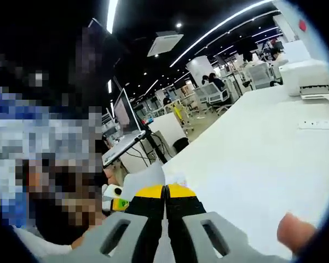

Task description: Organize the stack of printing papers by aligning and flattening the scattered papers on the table

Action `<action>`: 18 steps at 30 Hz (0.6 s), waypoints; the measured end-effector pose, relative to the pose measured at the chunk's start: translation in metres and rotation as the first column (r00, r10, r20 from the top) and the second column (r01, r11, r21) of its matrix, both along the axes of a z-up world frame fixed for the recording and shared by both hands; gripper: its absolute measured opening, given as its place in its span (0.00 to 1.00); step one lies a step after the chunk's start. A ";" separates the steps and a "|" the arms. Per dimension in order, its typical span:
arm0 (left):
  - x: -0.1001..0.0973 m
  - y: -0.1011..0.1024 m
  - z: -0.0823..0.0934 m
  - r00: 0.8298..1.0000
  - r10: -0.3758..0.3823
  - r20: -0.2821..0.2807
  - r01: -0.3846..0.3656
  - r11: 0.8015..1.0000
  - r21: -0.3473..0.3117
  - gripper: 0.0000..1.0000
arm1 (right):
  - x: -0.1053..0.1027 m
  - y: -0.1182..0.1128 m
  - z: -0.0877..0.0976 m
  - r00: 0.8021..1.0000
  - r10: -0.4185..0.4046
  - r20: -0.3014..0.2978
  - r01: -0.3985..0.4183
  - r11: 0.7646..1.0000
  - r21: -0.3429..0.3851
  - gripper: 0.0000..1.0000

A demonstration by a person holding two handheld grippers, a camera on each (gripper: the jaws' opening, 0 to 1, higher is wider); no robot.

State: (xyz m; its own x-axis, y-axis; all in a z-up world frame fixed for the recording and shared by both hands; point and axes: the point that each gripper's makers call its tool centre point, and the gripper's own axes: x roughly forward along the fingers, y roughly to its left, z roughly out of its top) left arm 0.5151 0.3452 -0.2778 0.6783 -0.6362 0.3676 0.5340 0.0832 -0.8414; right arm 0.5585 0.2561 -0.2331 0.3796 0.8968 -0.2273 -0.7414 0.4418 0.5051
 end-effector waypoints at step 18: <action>0.002 0.002 0.000 1.000 0.010 -0.001 -0.010 1.000 -0.003 0.14 | 0.005 -0.003 -0.007 0.992 -0.078 -0.097 0.083 0.995 0.047 0.00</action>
State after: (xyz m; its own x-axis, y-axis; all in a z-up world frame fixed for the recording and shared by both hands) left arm 0.5168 0.3477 -0.2777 0.6853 -0.6282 0.3684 0.5319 0.0862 -0.8424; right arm 0.5632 0.2527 -0.2401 0.4299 0.8756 -0.2202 -0.6524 0.4699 0.5947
